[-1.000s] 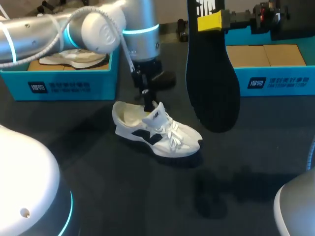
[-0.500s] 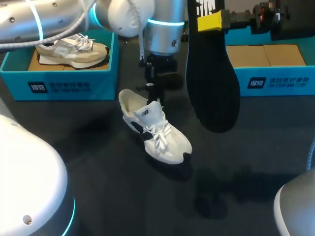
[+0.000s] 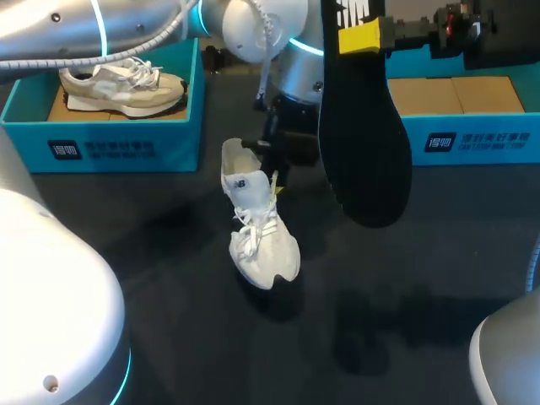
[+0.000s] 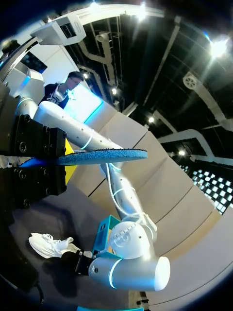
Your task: Take the shoe out of the shoebox, open the shoe tongue, remove and reinsert the insole, then place the shoe into the shoebox
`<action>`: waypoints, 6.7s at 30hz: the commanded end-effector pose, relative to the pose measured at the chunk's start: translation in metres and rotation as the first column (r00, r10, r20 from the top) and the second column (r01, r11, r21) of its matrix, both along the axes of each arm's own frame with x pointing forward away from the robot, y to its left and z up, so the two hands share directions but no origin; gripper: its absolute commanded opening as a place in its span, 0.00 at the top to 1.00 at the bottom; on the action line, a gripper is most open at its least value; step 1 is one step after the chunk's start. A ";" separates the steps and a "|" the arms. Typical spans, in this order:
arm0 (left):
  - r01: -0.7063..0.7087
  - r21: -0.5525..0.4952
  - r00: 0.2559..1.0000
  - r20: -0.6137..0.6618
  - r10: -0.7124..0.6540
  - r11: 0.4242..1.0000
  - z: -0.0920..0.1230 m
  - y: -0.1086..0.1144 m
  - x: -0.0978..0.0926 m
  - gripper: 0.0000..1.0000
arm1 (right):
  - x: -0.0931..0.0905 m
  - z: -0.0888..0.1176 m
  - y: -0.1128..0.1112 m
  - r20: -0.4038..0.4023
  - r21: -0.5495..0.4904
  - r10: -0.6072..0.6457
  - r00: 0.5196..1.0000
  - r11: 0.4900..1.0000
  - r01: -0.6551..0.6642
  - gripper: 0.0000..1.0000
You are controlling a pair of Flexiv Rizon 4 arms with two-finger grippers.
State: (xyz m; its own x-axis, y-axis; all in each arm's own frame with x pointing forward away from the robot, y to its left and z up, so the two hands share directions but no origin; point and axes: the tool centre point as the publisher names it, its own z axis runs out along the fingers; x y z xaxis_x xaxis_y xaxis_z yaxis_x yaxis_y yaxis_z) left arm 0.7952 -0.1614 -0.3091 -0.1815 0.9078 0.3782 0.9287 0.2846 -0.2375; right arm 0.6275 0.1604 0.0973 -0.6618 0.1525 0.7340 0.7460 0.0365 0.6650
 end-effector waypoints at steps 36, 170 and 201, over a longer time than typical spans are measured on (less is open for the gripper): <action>0.263 0.029 0.963 0.057 -0.265 0.964 -0.019 -0.062 0.030 1.00 | 0.003 0.001 0.004 -0.003 -0.004 0.002 1.000 1.000 -0.002 1.00; 0.130 -0.885 0.928 0.268 0.259 0.447 0.231 -0.078 0.043 0.00 | 0.082 -0.044 -0.094 -0.599 0.095 -0.165 0.783 0.957 0.274 1.00; 0.101 -0.994 0.971 0.107 0.215 0.038 0.288 -0.083 0.034 0.00 | 0.132 -0.054 -0.095 -0.736 0.022 -0.186 0.651 0.954 0.298 1.00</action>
